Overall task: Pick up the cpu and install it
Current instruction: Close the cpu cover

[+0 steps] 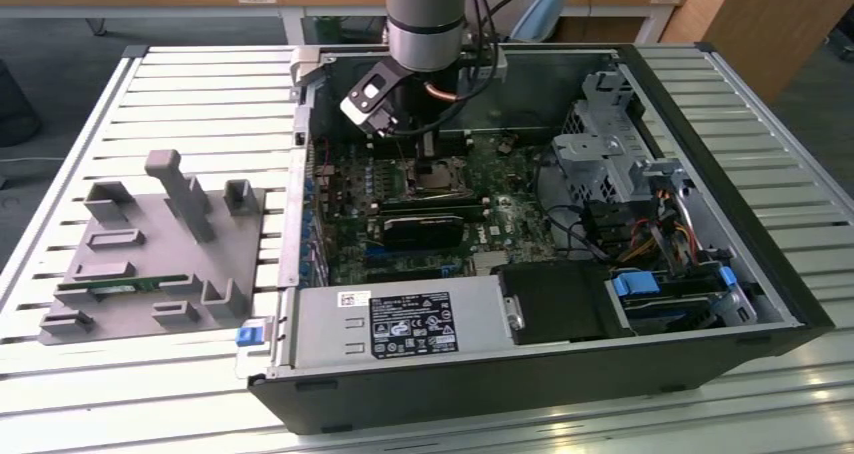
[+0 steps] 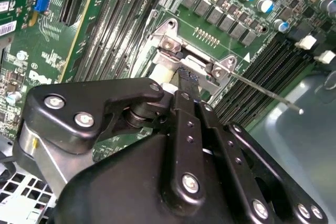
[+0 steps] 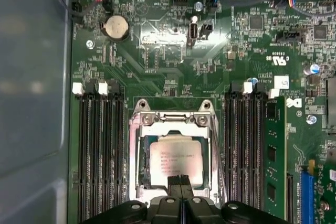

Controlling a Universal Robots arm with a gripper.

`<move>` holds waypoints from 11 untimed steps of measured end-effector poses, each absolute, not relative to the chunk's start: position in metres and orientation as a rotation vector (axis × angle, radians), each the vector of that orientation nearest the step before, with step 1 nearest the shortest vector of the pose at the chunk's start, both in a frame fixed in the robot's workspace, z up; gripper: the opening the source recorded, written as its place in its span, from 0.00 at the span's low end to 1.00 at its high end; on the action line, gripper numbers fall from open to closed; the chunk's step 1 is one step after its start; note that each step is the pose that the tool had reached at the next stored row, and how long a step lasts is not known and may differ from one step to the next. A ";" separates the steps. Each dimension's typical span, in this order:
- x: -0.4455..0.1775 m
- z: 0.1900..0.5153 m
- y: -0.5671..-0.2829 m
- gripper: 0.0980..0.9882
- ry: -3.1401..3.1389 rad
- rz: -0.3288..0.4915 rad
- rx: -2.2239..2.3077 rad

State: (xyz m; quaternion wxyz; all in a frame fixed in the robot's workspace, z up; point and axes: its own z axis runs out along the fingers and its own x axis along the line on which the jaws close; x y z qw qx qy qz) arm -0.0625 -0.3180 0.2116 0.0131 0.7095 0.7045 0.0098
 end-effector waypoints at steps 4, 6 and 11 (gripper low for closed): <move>-0.064 0.207 -0.318 0.01 2.195 0.030 2.211; -0.064 0.205 -0.318 0.01 2.195 0.030 2.211; -0.064 0.202 -0.318 0.01 2.195 0.030 2.211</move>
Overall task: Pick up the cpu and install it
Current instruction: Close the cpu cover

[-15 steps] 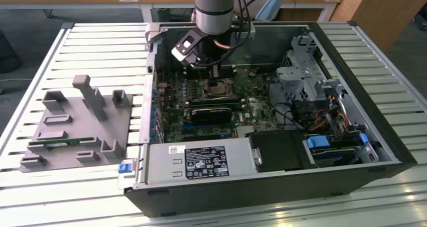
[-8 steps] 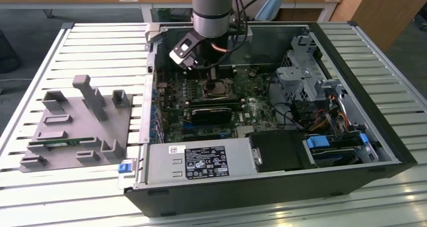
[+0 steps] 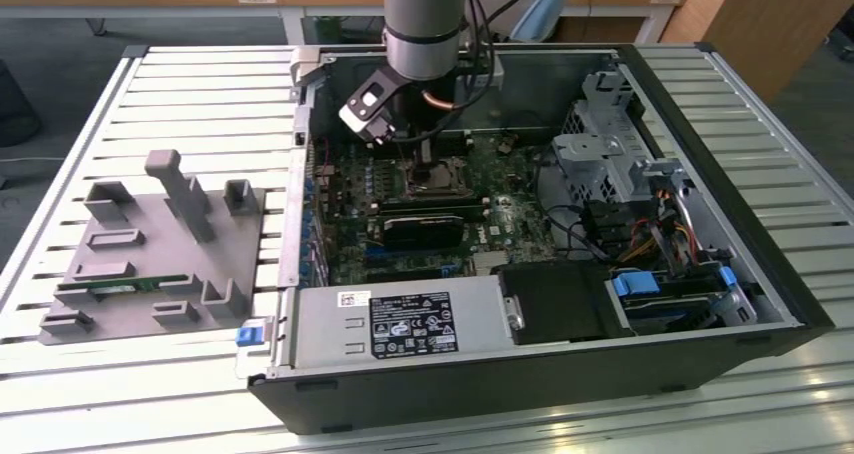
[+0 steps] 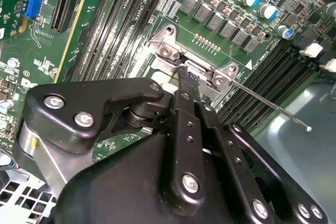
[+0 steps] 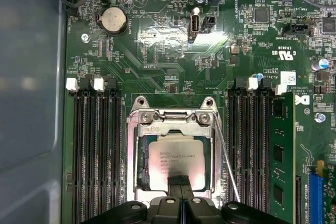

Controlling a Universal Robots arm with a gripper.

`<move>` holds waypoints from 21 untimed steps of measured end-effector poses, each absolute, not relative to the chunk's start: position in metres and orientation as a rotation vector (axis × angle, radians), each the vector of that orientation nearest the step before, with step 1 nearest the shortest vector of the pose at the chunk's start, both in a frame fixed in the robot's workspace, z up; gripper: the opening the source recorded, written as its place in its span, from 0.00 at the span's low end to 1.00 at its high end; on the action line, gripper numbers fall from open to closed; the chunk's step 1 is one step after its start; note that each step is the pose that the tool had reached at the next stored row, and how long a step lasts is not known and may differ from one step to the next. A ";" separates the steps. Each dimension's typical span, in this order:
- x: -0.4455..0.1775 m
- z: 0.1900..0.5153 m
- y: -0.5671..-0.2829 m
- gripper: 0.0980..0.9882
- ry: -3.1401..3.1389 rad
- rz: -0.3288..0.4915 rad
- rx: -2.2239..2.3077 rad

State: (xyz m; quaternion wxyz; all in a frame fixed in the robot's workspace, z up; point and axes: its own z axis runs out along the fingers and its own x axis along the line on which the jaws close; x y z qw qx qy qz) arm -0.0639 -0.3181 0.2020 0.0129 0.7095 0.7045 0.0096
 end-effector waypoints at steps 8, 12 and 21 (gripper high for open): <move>-0.054 0.200 -0.318 0.01 2.198 0.037 2.214; -0.052 0.201 -0.318 0.01 2.200 0.043 2.217; -0.048 0.212 -0.318 0.01 2.201 0.042 2.217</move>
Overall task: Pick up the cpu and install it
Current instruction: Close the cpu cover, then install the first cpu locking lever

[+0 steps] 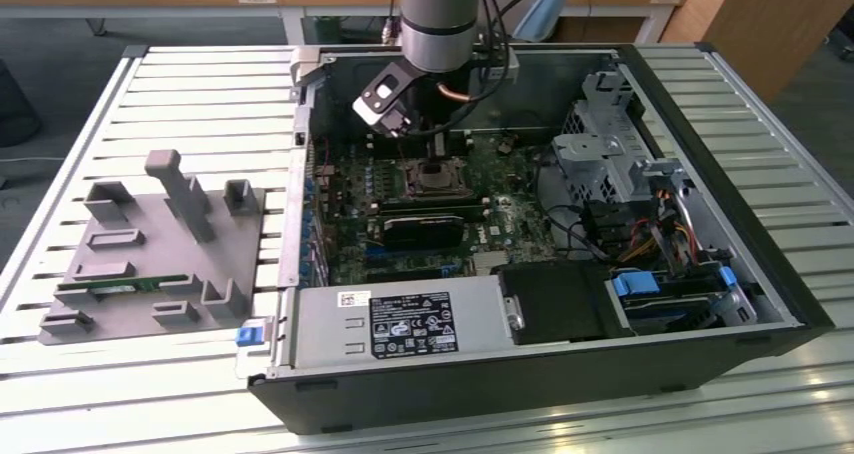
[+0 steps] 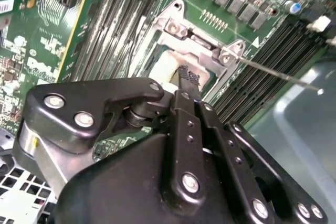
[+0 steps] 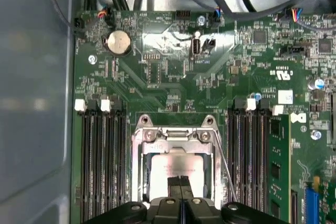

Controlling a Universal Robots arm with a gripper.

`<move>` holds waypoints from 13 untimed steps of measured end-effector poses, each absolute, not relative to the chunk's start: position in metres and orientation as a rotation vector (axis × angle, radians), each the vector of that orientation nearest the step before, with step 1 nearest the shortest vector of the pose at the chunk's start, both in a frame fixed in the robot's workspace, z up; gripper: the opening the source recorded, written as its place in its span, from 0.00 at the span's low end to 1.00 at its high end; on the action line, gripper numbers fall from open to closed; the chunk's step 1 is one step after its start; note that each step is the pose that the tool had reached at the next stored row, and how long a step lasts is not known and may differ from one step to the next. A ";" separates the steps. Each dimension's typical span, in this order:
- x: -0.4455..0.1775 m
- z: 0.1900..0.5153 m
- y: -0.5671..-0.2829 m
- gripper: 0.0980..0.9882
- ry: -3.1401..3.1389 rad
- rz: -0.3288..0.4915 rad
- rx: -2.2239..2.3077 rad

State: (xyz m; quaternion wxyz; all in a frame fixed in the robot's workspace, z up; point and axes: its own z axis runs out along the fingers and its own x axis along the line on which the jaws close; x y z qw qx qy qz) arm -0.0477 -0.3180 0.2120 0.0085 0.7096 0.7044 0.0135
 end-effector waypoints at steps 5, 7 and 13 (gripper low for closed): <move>-0.041 0.212 -0.318 0.01 2.201 0.042 2.218; -0.039 0.212 -0.318 0.01 2.201 0.042 2.218; -0.037 0.213 -0.318 0.01 2.201 0.041 2.218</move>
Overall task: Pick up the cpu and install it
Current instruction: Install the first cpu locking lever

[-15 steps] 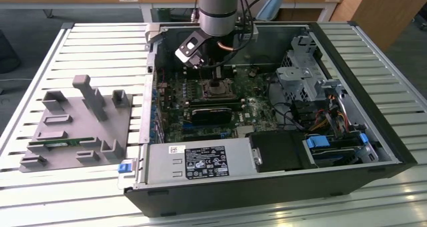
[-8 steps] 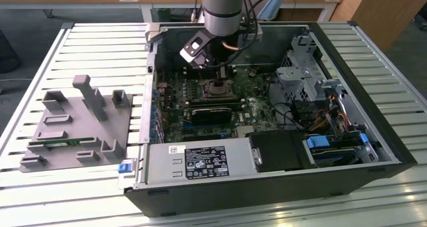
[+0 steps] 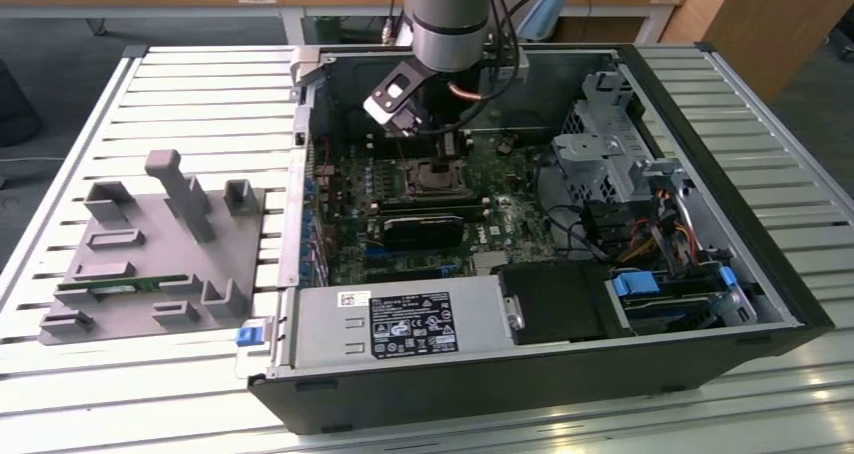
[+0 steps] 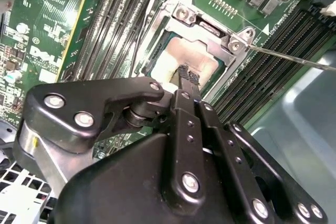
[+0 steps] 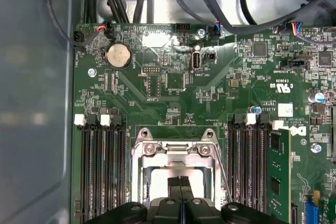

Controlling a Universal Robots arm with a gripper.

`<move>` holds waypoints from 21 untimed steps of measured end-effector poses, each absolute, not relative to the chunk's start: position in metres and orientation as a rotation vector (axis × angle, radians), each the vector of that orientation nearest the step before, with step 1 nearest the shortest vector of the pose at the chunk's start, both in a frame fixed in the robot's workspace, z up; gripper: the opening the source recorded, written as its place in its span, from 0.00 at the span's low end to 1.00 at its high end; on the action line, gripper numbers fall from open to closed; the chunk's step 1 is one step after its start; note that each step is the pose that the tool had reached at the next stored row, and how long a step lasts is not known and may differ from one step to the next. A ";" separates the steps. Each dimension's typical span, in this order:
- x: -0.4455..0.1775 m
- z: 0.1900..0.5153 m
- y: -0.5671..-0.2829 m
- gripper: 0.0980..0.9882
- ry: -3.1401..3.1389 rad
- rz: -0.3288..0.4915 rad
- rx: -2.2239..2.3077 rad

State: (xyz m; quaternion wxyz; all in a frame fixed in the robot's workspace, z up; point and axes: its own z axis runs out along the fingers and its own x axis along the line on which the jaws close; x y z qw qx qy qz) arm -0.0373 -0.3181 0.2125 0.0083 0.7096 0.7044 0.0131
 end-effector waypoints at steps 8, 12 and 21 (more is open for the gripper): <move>-0.037 0.228 -0.318 0.01 2.201 0.041 2.218; -0.037 0.242 -0.318 0.01 2.201 0.041 2.218; -0.037 0.273 -0.318 0.01 2.203 0.041 2.217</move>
